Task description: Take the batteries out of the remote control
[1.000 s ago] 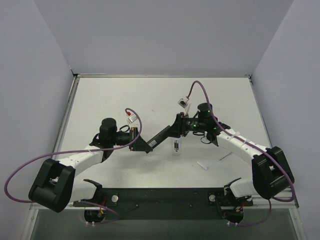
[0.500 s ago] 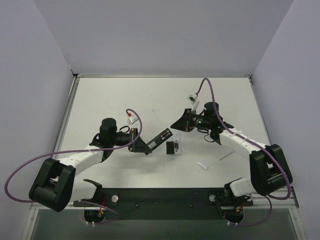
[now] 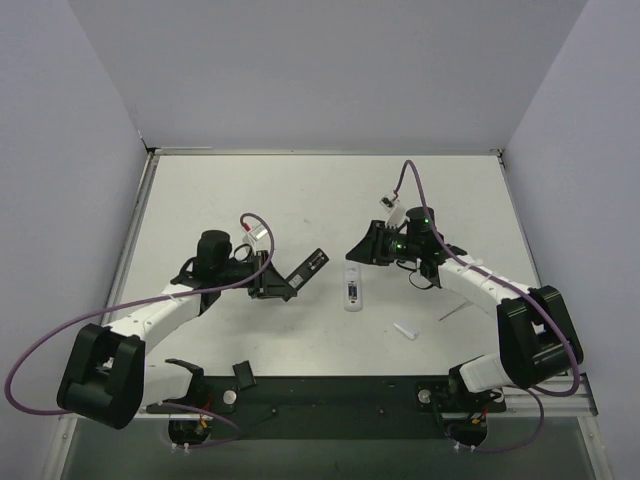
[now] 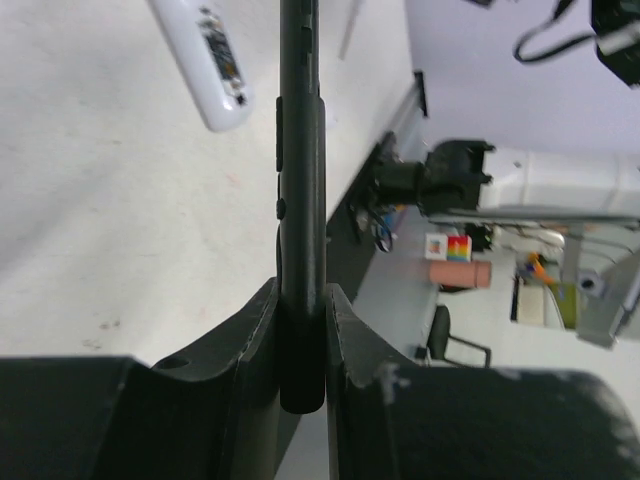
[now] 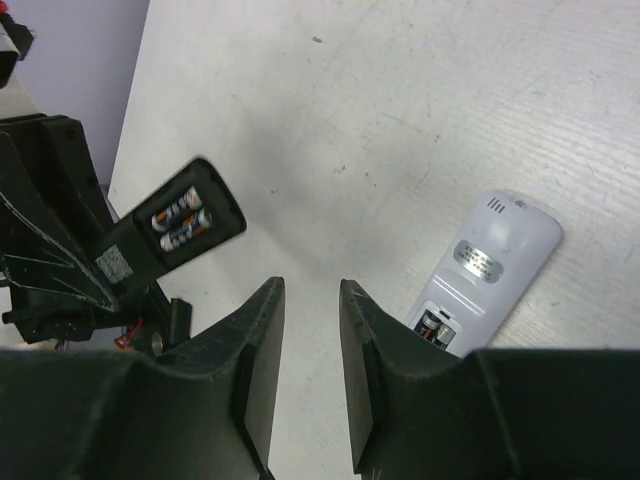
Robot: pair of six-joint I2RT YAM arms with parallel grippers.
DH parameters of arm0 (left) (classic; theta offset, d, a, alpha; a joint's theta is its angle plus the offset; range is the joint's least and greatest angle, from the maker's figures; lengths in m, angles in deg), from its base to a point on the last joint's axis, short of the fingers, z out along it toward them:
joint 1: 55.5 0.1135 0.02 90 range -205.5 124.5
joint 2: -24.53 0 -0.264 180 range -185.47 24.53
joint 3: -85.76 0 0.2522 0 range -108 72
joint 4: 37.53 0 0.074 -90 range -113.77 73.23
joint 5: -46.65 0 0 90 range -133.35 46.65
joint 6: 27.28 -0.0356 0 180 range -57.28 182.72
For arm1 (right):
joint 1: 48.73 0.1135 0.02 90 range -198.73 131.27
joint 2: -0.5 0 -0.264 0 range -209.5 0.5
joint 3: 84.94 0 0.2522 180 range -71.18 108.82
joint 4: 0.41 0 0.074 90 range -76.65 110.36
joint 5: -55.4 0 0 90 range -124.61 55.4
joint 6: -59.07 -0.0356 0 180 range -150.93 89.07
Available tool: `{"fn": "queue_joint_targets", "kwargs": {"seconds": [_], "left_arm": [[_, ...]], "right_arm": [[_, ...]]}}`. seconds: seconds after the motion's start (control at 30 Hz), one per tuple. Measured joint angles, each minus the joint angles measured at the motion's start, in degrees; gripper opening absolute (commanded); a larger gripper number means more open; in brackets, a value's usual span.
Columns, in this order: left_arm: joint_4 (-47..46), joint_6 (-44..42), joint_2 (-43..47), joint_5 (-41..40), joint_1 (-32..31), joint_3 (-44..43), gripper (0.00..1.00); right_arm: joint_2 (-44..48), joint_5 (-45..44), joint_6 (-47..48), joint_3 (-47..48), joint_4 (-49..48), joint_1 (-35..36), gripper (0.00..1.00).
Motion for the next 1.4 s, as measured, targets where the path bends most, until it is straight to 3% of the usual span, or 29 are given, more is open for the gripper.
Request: {"fn": "queue_joint_targets", "kwargs": {"seconds": [0.2, 0.43, 0.57, 0.7, 0.83, 1.0, 1.17, 1.4], "left_arm": [[10.03, -3.43, 0.48, -10.82, 3.69, -2.84, 0.00], [9.62, -1.29, -1.75, -17.77, 4.22, -0.37, 0.00], [9.92, -0.68, -3.54, -19.93, 4.61, 0.22, 0.00], [14.05, -1.40, -2.01, -24.92, 8.13, -1.81, 0.00], [16.26, -1.33, 5.73, -32.30, 14.10, -3.32, 0.00], [16.50, -0.90, 11.41, -40.41, 18.03, -5.90, 0.00], [17.14, -1.25, 10.80, -43.85, 23.19, -7.10, 0.00], [16.81, -2.75, 7.69, -45.24, 29.55, -9.90, 0.00]], "right_arm": [[-0.02, -5.01, -0.68, -0.02, 3.02, 1.05, 0.39], [0.94, -10.95, -0.44, -0.09, 9.51, 6.12, 0.44], [3.30, -13.42, -1.64, -0.63, 9.66, 11.19, 0.44], [3.02, -17.88, -4.68, -0.55, 8.85, 20.79, 0.42], [-1.60, -23.67, -6.88, 2.86, 9.20, 31.19, 0.40], [-10.71, -30.38, -7.32, 14.25, 14.64, 40.57, 0.39], [-19.39, -36.65, -6.88, 25.11, 20.85, 47.50, 0.39], [-25.64, -39.78, -6.51, 29.88, 27.63, 52.94, 0.40]]}}
